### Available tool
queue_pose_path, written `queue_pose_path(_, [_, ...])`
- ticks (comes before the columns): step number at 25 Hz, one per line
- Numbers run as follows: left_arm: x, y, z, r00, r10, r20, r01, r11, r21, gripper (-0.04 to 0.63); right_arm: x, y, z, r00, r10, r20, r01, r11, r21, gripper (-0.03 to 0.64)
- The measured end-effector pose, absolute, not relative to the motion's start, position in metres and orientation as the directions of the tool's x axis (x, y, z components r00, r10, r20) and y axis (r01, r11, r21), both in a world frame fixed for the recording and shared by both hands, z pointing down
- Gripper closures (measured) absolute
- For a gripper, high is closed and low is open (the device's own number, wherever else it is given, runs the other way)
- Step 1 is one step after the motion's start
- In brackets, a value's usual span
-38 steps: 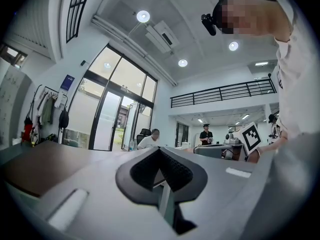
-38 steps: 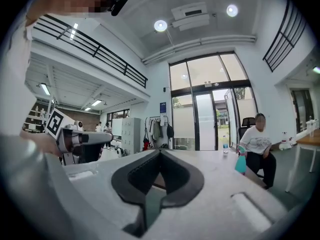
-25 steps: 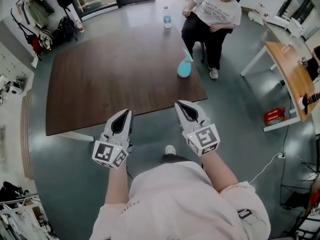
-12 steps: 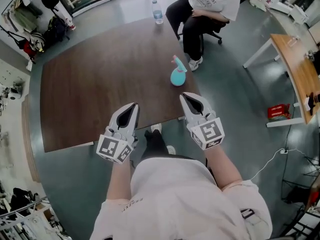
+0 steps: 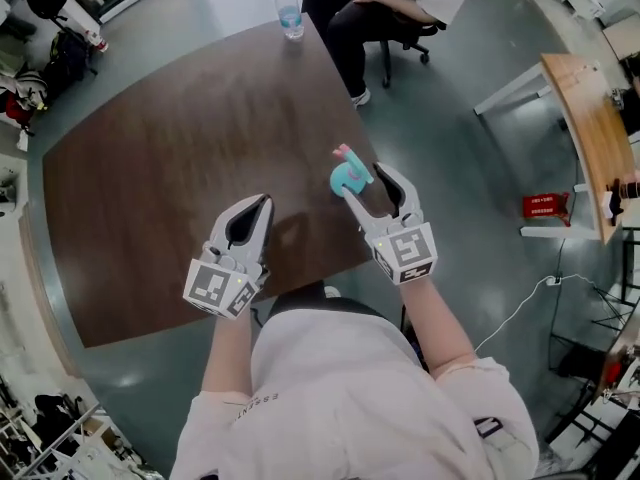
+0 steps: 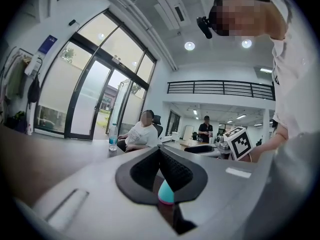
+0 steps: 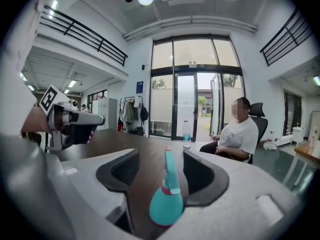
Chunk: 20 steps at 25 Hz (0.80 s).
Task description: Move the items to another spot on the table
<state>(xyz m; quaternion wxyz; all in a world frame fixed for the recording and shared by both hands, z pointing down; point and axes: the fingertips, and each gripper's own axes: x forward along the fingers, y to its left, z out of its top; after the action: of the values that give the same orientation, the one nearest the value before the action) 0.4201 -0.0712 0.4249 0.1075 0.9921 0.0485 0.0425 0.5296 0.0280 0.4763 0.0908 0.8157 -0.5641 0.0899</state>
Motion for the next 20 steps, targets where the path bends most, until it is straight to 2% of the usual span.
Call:
queue_pose_path(6, [0.435,-0.089,0.452,0.982,0.124,0.141,0.081,-0.957,0.279,0.586,0.547,-0.001,0.516,0.304,-0.887,0.346,-0.948,-0.318,0.018,0.354])
queue_pose_path(10, [0.442,-0.099,0.467,0.977,0.141,0.158,0.088,-0.948,0.306,0.587,0.555,-0.011,0.528,0.294,-0.899,0.324,-0.947,-0.32,-0.029,0.356])
queue_pose_path(12, [0.441,-0.102,0.469,0.977,0.138,0.162,0.082,-0.946,0.314,0.586,0.554,-0.011,0.529,0.29,-0.906,0.308,-0.948,-0.317,-0.041,0.387])
queue_pose_path(14, [0.44,-0.105,0.47,0.978,0.128,0.163,0.071,-0.945,0.318,0.586,0.555,-0.009,0.531,0.293,-0.904,0.311,-0.947,-0.319,-0.035,0.509])
queue_pose_path(20, [0.436,-0.107,0.474,0.976,0.122,0.181,0.058,-0.945,0.321,0.586,0.551,-0.009,0.523,0.279,-0.914,0.296,-0.958,-0.288,0.013,0.512])
